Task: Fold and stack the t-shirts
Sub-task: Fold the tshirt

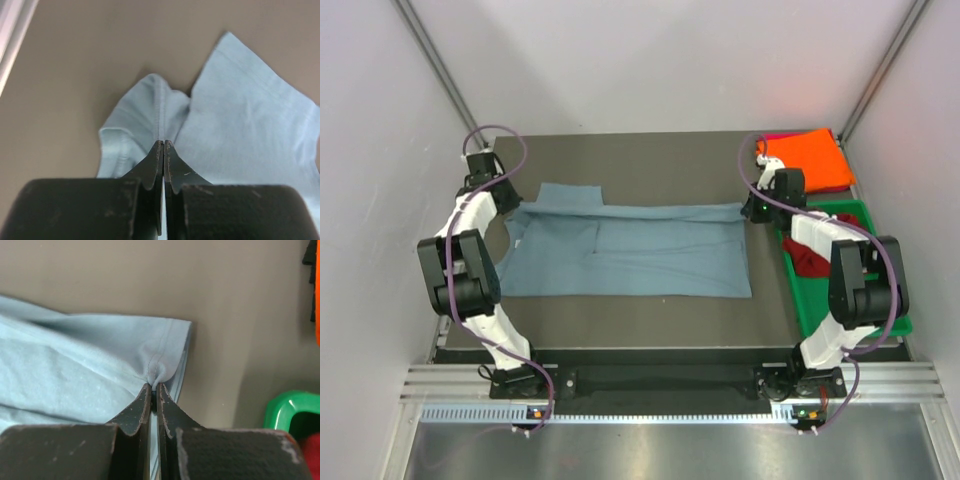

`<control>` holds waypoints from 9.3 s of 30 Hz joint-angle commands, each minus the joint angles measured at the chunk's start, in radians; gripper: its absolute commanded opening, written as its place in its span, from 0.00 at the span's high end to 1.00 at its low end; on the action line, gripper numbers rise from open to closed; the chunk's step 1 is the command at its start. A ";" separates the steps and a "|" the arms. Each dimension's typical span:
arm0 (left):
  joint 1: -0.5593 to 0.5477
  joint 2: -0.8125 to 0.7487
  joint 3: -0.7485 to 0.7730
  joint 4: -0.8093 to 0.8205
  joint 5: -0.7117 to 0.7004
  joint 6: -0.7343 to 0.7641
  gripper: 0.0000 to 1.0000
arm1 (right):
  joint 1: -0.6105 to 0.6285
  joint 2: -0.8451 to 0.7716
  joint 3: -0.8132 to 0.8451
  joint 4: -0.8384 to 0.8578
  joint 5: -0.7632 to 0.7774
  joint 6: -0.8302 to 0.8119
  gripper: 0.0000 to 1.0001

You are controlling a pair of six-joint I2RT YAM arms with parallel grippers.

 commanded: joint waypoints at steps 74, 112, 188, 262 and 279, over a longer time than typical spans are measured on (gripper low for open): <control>-0.075 0.527 0.545 -0.222 -0.007 0.068 0.59 | 0.376 0.244 0.458 -0.221 -0.038 0.183 0.66; -0.078 -0.010 0.214 -0.332 0.022 -0.060 1.00 | 0.378 0.104 0.395 -0.311 0.047 0.148 0.65; -0.074 -0.238 -0.121 -0.280 -0.332 -0.203 0.65 | 0.203 -0.054 0.100 -0.425 0.407 0.246 0.86; 0.001 0.395 0.440 -0.208 -0.147 -0.053 1.00 | -0.076 0.339 0.384 -0.256 -0.151 0.079 0.87; 0.037 0.439 0.542 -0.240 -0.142 -0.208 1.00 | -0.093 0.213 0.258 -0.096 -0.041 0.192 0.98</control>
